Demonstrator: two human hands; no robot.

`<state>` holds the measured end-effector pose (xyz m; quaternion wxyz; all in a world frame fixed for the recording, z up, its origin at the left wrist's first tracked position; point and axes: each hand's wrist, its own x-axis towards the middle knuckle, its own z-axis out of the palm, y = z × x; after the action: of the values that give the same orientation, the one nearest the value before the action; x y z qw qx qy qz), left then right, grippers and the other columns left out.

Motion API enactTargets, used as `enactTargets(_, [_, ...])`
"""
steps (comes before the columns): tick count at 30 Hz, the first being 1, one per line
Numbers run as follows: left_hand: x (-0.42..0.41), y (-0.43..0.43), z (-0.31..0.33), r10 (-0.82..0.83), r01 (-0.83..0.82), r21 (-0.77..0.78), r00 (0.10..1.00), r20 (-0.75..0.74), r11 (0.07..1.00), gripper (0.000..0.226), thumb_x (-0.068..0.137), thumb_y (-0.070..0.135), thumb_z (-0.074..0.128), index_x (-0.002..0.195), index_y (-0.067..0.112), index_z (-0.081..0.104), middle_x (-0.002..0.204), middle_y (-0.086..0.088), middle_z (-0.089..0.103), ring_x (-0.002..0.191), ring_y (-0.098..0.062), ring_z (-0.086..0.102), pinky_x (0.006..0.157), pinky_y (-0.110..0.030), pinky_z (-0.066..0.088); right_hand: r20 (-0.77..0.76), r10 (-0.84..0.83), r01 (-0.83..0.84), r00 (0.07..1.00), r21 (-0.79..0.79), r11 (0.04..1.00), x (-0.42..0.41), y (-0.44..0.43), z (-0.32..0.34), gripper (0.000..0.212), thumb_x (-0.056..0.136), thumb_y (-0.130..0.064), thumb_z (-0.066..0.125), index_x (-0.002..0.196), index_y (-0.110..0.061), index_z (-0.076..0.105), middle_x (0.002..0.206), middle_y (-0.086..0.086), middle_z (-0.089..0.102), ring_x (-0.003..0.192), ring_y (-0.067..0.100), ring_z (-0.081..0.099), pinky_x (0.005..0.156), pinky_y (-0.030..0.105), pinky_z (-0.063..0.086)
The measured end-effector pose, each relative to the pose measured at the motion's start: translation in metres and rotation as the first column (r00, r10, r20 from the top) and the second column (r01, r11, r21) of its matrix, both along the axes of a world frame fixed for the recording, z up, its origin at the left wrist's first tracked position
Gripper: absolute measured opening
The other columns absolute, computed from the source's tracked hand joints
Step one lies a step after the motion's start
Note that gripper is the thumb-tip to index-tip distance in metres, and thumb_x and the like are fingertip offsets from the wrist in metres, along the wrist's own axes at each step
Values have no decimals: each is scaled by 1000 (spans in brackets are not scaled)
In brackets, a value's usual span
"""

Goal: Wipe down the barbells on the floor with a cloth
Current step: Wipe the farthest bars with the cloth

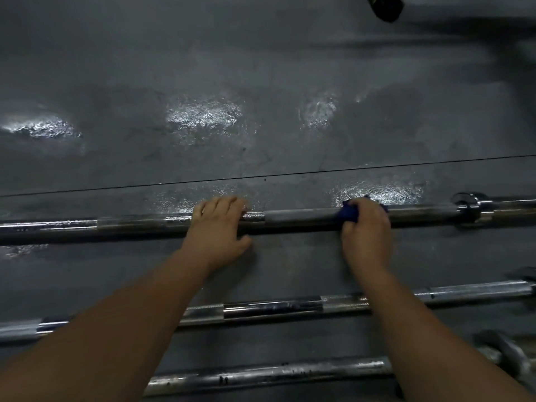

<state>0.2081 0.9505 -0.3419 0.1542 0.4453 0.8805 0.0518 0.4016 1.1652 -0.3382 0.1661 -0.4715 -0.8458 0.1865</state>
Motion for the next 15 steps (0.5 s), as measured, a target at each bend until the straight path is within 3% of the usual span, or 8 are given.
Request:
enactTargets(2, [3,-2,-3,-28,28,-18,999,-39,999,87,71,55,46,150,24,32,148,-2,41,136,-24,34,119,-47,11,7,48,-47,999,-16,999,-31,-26,-1,23,71,-7,54,91,-14,63,95,7,59,92,29,51,84,40,42])
enactTargets(3, [6,-3,-5,-30,29,-21,998,-50,999,88,70,56,47,150,24,32,147,-2,42,135,-25,35,118,-47,10,8,153,-152,988,-23,988,-42,-41,-1,25,72,-6,56,94,-15,63,97,6,59,93,28,51,86,40,42])
enactTargets(6, [5,1,-5,10,-10,-16,1000,-28,1000,87,70,58,47,150,28,33,149,0,40,136,-25,33,115,-44,6,78,474,-467,877,-98,879,-44,-38,8,47,75,-11,64,120,-22,59,113,0,62,107,21,53,97,37,41])
enactTargets(8, [1,1,-3,-3,4,-24,1000,11,1000,88,69,58,46,151,30,29,153,3,34,139,-23,27,113,-41,4,157,418,-404,895,-113,908,-31,-10,9,53,75,-18,67,127,-26,56,117,0,63,107,22,55,94,36,44])
enactTargets(11, [-8,3,1,-13,18,-57,996,89,998,88,69,58,45,151,35,24,156,6,28,142,-21,22,115,-43,6,133,219,-216,967,-36,976,-37,-11,8,31,74,-19,60,104,-18,64,98,5,63,94,29,54,87,39,42])
enactTargets(13, [-15,11,8,-24,33,-77,993,119,996,87,75,58,52,153,34,21,158,5,25,144,-21,21,116,-45,9,174,269,-279,947,35,960,-58,-27,7,21,71,-12,60,92,-12,65,91,9,61,91,32,52,87,41,38])
enactTargets(15, [-23,14,14,-54,65,-90,992,114,994,87,81,53,60,155,29,19,161,2,22,146,-22,20,118,-45,11,186,346,-353,920,5,935,-67,-30,13,24,72,-5,60,94,-11,66,93,10,59,95,31,51,86,39,37])
